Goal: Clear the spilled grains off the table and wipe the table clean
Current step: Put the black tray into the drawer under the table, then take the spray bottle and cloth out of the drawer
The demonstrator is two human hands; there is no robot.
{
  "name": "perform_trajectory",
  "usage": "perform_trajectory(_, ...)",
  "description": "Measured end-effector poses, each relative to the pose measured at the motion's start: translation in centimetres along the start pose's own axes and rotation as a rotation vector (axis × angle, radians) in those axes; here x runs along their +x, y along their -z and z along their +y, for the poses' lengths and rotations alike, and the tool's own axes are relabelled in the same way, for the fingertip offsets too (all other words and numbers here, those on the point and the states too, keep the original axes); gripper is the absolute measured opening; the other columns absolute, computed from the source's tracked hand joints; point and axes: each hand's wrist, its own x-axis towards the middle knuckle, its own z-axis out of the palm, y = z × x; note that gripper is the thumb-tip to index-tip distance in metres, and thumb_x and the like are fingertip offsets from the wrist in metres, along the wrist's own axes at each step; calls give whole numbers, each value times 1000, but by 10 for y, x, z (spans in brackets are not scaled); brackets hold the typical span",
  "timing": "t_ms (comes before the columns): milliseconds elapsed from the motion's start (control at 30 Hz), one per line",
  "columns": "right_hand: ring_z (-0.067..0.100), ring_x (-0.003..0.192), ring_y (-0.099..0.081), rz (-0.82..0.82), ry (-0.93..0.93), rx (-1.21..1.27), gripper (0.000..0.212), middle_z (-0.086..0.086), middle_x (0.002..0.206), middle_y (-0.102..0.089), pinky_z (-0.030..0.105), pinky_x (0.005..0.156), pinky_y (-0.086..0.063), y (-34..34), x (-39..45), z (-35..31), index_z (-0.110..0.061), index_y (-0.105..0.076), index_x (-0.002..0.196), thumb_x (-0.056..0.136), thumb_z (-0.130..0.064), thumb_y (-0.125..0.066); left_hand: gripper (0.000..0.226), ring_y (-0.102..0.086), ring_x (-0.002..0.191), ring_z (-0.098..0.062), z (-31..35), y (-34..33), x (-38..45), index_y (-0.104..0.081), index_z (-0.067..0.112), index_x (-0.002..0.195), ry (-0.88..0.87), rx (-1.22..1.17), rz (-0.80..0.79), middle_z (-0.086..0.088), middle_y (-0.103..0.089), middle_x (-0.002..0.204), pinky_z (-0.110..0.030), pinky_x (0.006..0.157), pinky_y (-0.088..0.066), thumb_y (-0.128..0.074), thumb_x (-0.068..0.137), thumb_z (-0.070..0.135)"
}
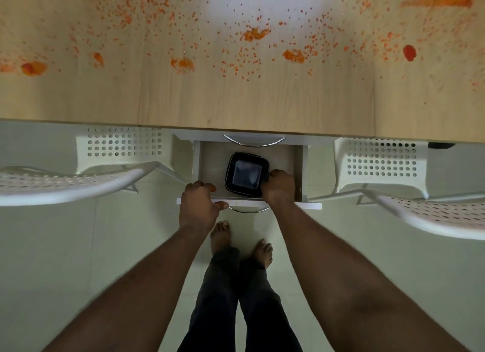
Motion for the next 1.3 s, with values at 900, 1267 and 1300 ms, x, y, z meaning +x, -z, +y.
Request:
perform_trajectory(900, 46, 134, -54, -225, -367, 2084, 94, 26, 146, -53, 61, 119, -39, 84, 12, -4, 3, -37, 153, 101, -76, -36, 80, -55, 135, -44, 67, 33, 103, -40, 5, 156, 680, -2076, -83, -28, -56, 145, -61, 118, -38, -31, 106, 67)
perform_trajectory(1267, 24, 99, -68, 466, 505, 258, 26, 5, 106, -75, 32, 83, -51, 78, -59, -36, -13, -76, 112, 95, -15, -56, 22, -71, 82, -26, 82, 40, 36, -78, 15, 96, -63, -327, 124, -5, -77, 85, -36, 76, -56, -67, 97, 35)
perform_trajectory(1300, 25, 110, -65, 397, 603, 143, 34, 7, 117, -72, 36, 87, -52, 78, -60, -40, -13, -72, 123, 94, -15, -54, 22, -71, 80, -24, 86, 48, 29, -78, 15, 99, -174, -235, 169, -3, -77, 86, -36, 74, -56, -66, 97, 34)
